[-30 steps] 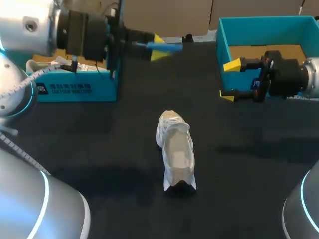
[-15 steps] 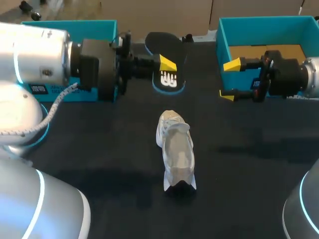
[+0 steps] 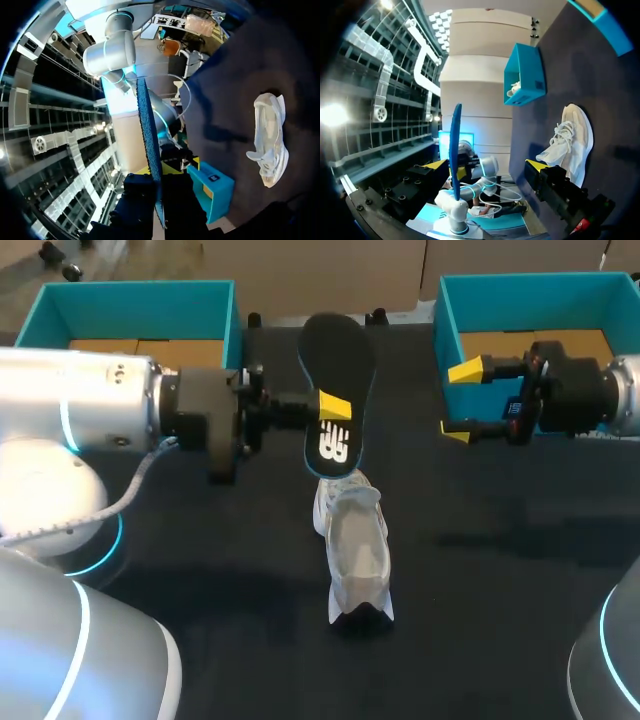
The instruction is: Take the shoe out of the shoebox, open the shoe tongue, remove and reinsert the insole, then place the shoe into the shoebox
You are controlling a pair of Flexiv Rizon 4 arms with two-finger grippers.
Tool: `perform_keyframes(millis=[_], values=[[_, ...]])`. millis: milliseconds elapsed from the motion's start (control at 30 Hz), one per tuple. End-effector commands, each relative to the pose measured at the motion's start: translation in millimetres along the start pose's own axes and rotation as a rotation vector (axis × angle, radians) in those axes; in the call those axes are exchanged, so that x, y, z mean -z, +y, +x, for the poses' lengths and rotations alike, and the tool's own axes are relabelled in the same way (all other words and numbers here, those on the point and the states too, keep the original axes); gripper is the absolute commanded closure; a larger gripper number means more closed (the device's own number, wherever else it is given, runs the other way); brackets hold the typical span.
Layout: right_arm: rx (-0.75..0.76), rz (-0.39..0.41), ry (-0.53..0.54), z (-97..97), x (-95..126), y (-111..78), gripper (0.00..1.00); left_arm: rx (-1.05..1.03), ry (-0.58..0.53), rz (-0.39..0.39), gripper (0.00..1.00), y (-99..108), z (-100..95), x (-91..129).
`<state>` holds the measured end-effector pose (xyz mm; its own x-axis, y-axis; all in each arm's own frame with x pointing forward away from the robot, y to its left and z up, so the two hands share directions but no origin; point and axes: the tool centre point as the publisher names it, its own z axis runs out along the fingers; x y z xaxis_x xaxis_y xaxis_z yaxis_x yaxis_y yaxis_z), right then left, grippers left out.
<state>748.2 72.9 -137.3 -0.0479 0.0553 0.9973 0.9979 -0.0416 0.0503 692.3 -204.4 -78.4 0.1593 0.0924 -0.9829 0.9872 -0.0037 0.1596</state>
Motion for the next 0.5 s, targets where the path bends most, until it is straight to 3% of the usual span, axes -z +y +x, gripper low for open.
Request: perform_keyframes(millis=[33, 500], values=[[0.000, -0.002, -0.001, -0.3, -1.3, -0.5, 0.00, -0.018, -0.042, 0.003, 1.00, 21.1, 7.1, -21.9], [0.000, -0.002, -0.001, -0.3, -1.3, -0.5, 0.00, -0.019, -0.035, 0.000, 1.00, 21.6, 11.0, -27.1]])
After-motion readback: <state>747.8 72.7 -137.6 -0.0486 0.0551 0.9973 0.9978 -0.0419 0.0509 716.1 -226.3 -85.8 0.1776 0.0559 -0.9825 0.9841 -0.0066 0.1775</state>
